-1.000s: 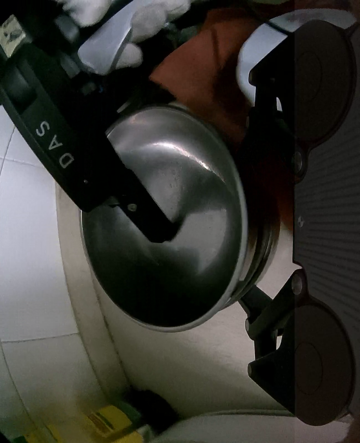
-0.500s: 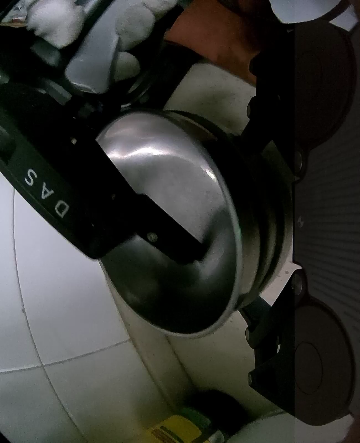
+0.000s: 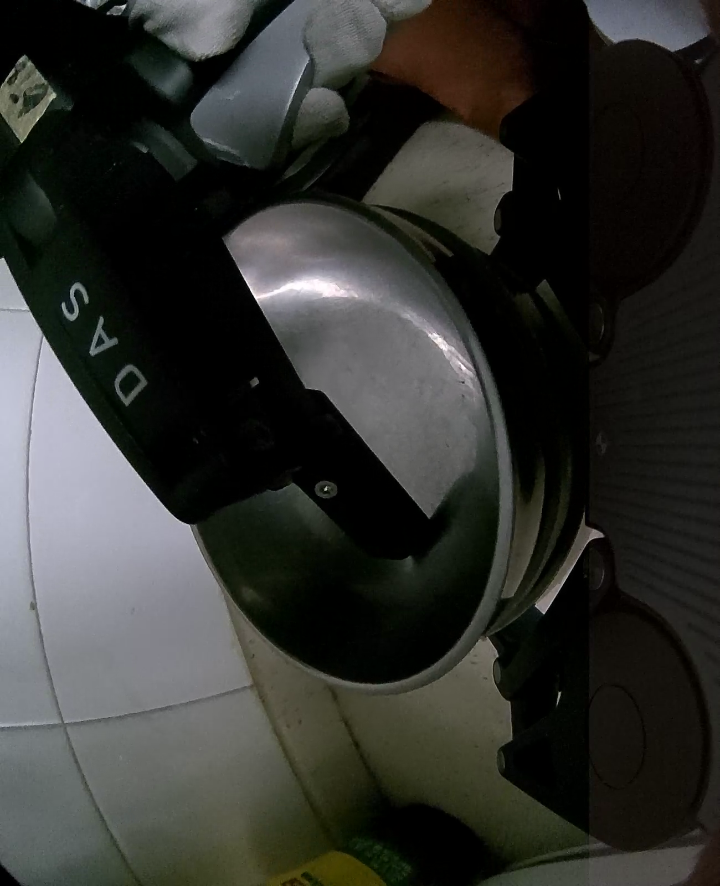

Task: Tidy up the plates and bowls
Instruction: 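Lift the nested steel bowls with the right gripper and carry them toward the plates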

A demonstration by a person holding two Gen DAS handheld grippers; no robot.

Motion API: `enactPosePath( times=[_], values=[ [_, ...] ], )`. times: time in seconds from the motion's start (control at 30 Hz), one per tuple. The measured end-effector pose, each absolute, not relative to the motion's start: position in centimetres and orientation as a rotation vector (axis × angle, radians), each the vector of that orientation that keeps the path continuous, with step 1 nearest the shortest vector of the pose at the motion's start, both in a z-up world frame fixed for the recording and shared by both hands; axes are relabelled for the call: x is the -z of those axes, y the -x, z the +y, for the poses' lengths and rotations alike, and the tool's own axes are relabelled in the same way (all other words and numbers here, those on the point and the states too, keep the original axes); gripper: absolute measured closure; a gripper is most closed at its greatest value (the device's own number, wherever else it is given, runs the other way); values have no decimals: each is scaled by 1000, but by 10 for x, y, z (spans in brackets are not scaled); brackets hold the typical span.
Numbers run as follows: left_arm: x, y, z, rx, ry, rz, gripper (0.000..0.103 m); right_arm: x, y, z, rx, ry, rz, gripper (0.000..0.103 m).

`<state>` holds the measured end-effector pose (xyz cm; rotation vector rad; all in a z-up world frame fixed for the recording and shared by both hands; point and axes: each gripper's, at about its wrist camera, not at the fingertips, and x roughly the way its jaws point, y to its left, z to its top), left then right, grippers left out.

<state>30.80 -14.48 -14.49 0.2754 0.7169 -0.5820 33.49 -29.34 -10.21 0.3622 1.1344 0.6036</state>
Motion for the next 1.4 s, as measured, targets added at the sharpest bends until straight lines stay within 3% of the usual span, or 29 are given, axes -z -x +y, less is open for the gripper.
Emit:
enactPosePath(
  times=[0.8, 1.4],
  values=[
    [68, -266, -158, 498, -279, 603, 0, 44, -338, -299, -623, -322, 1019, 33],
    [-8, -159, -170, 336, -306, 514, 0, -41, -270, -306, -751, -272, 887, 33]
  ],
)
